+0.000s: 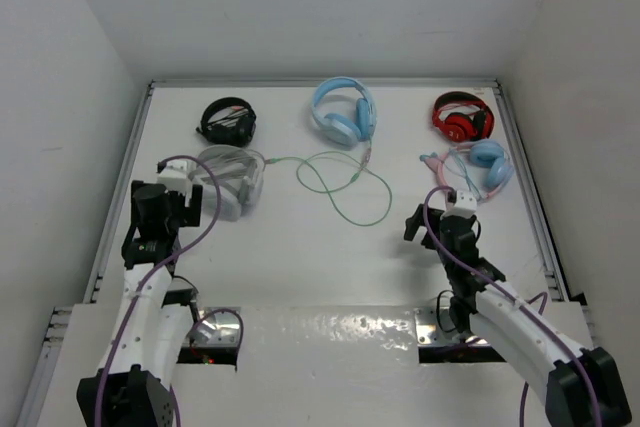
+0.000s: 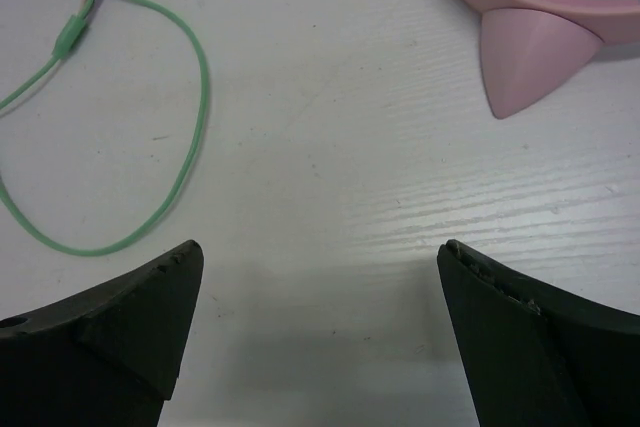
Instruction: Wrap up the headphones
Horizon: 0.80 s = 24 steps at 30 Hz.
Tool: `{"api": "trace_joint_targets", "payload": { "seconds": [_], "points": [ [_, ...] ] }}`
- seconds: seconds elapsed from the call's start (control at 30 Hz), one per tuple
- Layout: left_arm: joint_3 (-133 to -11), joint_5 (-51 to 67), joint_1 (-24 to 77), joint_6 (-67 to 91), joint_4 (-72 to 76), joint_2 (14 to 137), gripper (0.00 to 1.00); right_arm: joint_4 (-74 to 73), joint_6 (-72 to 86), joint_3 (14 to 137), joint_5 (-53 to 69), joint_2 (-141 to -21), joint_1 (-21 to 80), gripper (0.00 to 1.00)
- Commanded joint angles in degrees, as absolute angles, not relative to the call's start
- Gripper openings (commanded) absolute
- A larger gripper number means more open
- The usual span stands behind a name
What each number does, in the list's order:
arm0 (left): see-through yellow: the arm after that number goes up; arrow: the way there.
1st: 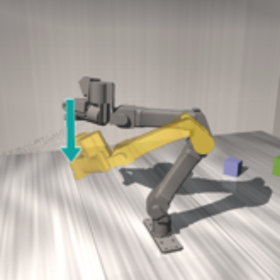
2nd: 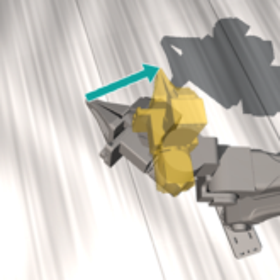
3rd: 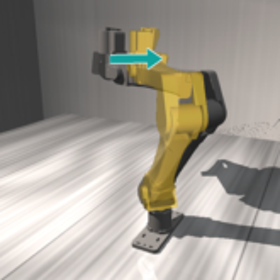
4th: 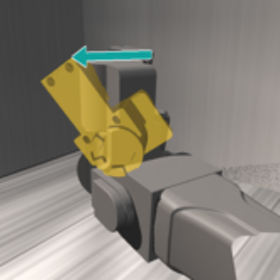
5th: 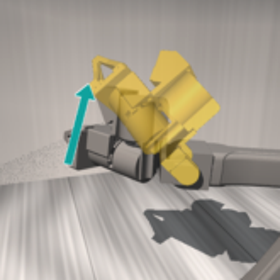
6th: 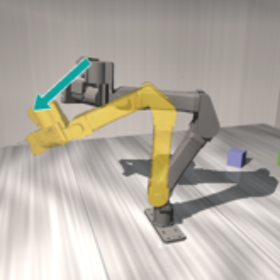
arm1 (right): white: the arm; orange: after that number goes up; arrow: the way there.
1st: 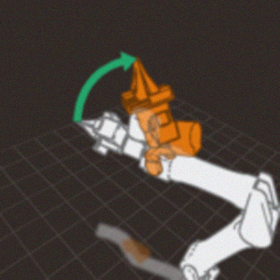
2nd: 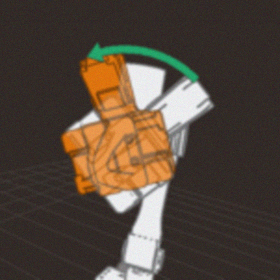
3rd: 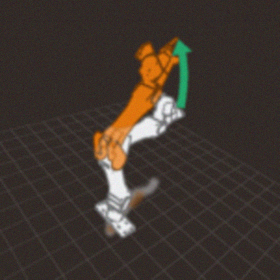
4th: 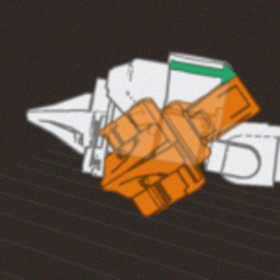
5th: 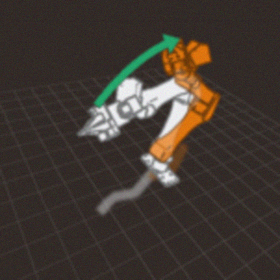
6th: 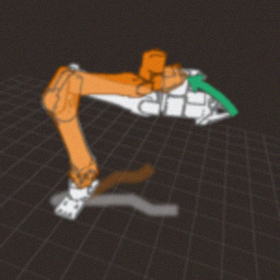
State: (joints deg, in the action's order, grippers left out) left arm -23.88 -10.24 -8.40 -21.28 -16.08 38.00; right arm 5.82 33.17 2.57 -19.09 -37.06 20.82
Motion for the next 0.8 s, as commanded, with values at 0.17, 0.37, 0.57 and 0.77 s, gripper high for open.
{"api": "trace_joint_targets", "payload": {
  "seconds": [0.17, 0.37, 0.57, 0.77],
  "points": [
    [-26.89, -13.89, -8.79, -20.11, -13.97, 38.32, 1.0, 1.52, 28.39, 16.58, -16.09, -44.18, 20.83, 0.99],
    [-37.77, -0.03, -8.79, -32.07, -18.18, 42.0, 1.0, -9.98, 17.42, 48.9, -10.82, -67.51, 20.83, 0.94],
    [-68.34, 6.32, -8.79, -22.25, -30.83, 65.01, 1.0, -17.59, 14.58, 87.15, -1.93, -93.48, 19.43, 0.64],
    [-83.39, 15.72, -8.79, -17.23, -36.57, 78.39, 1.0, -18.19, 19.16, 112.91, -14.11, -119.94, 18.37, 0.89]
  ]
}}
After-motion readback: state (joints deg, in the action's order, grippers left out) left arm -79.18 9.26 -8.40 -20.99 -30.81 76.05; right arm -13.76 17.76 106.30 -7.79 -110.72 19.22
